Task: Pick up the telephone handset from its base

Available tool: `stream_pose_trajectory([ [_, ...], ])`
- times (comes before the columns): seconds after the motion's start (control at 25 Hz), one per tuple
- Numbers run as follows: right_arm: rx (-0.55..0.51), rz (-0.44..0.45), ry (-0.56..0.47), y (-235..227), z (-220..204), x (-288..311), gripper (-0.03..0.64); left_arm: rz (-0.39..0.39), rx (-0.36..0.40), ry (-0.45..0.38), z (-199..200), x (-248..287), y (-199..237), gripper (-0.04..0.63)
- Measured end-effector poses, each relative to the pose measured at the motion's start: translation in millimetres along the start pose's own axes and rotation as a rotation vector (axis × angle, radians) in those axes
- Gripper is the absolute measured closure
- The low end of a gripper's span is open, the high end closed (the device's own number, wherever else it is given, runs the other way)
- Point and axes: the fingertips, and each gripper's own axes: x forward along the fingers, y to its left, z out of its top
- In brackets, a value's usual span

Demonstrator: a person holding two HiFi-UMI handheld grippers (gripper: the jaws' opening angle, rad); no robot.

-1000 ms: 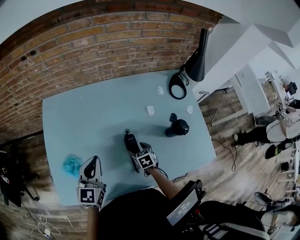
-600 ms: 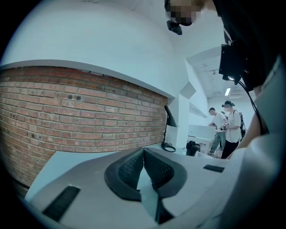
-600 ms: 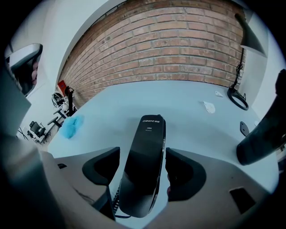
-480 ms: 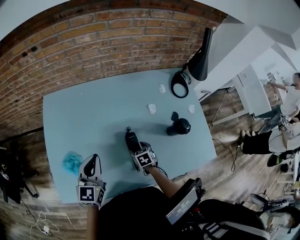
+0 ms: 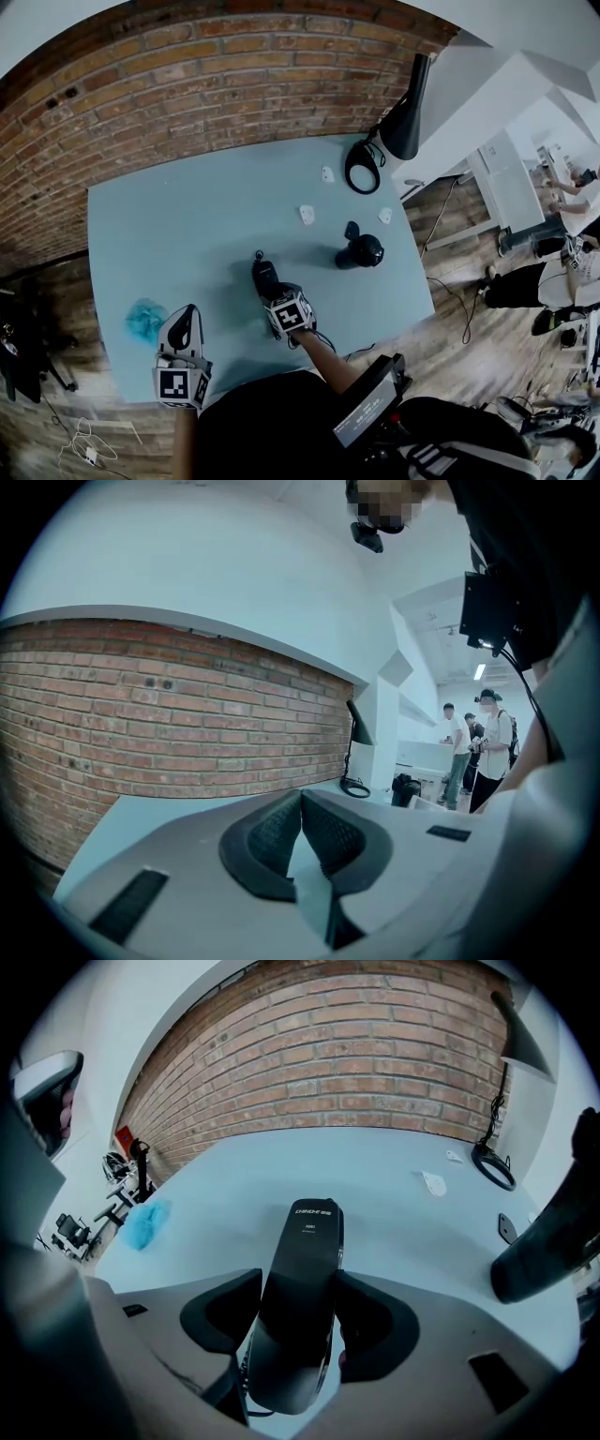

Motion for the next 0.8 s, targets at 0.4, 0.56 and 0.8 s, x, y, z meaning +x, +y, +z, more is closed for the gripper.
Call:
stream_pose_trajectory([
  [0.4, 0.007, 0.008, -0.011, 2.3, 4.4, -5.0, 0.374, 0.007, -0.017, 0.003, -1.2, -2.0, 1.1, 0.572],
  [0.56, 0.003, 0.0, -0.012, 2.0, 7.8, -5.8, 0.376, 0.005, -0.017, 0.0, 0.9, -1.9, 3.6, 0.572],
  [0.8, -0.004, 0.001, -0.034, 3.1, 14.2, -9.0, 0.377, 0.012, -0.014, -0.027, 0.9, -3.4, 3.0, 0.572],
])
